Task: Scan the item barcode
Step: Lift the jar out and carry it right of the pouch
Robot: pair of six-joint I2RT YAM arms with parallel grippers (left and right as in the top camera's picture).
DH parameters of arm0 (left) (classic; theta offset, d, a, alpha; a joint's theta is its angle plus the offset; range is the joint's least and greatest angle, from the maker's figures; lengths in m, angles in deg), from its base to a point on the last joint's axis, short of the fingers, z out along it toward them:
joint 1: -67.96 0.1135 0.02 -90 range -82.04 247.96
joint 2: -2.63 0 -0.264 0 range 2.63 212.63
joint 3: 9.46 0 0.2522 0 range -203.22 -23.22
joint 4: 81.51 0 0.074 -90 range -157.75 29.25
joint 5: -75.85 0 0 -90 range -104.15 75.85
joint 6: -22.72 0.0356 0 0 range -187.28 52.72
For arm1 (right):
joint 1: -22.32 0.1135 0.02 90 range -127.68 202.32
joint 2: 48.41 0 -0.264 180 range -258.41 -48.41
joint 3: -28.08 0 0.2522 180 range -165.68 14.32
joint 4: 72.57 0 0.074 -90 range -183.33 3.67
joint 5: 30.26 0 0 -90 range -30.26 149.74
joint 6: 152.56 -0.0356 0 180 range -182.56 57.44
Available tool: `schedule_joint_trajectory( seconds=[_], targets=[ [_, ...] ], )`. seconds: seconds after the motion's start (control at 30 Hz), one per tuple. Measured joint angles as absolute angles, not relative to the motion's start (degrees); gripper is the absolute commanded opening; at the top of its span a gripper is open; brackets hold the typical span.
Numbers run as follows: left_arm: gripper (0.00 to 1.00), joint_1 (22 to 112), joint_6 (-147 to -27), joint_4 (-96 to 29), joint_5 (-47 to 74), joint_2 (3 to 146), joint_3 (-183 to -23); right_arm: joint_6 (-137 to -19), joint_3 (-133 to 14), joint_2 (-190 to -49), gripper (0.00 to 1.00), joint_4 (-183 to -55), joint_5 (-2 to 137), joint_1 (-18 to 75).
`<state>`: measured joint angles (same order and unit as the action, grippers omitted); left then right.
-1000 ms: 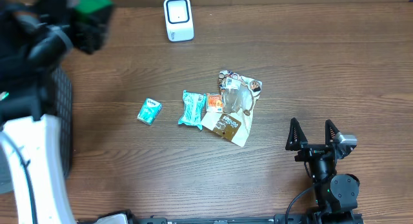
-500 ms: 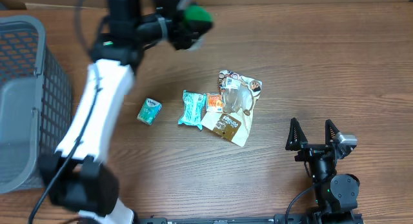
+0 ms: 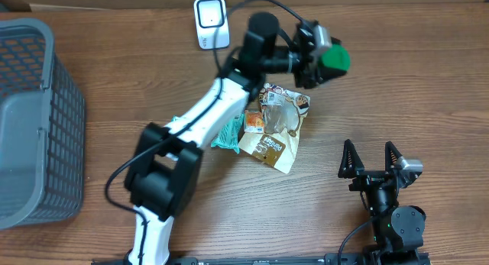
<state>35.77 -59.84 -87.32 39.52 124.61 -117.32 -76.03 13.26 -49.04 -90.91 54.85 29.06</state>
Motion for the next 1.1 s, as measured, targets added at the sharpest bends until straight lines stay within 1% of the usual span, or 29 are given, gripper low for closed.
schedule_joint_trajectory(
  seconds=[0.17, 0.23, 0.3, 0.37, 0.53, 0.6, 0.73, 0.97, 1.1],
  targets=[
    [0.37, 34.03, -65.96, -95.85, 39.71, 129.74, -117.32, -76.08, 13.26, -49.04, 1.00, -90.89, 54.85, 29.04],
    [0.35, 33.92, -68.61, -98.23, 39.67, 131.58, -117.32, -76.05, 13.26, -49.04, 1.00, -90.87, 54.85, 29.04],
    [0.29, 33.92, -70.97, -99.70, 39.71, 133.24, -117.32, -76.03, 13.26, -49.04, 1.00, -90.87, 54.83, 29.04],
    [0.27, 33.92, -73.00, -100.00, 39.73, 134.79, -117.32, -76.08, 13.26, -49.04, 1.00, -90.87, 54.85, 29.04],
    [0.30, 33.92, -74.99, -99.96, 39.91, 137.59, -117.32, -76.05, 13.26, -49.04, 1.00, -90.87, 54.85, 29.04],
    [0.29, 33.92, -75.36, -99.70, 39.97, 138.55, -117.32, -76.03, 13.26, -49.04, 1.00, -90.87, 54.85, 29.04],
    [0.25, 33.92, -75.93, -98.73, 40.15, 139.82, -117.32, -76.03, 13.26, -49.04, 1.00, -90.85, 54.85, 29.06],
    [0.27, 33.92, -75.97, -97.55, 40.30, 143.82, -117.32, -76.03, 13.26, -49.04, 1.00, -90.87, 54.83, 29.04],
    [0.33, 33.92, -75.99, -97.12, 40.98, 144.45, -117.50, -76.05, 13.26, -49.04, 1.00, -90.85, 54.83, 29.04]
  ],
)
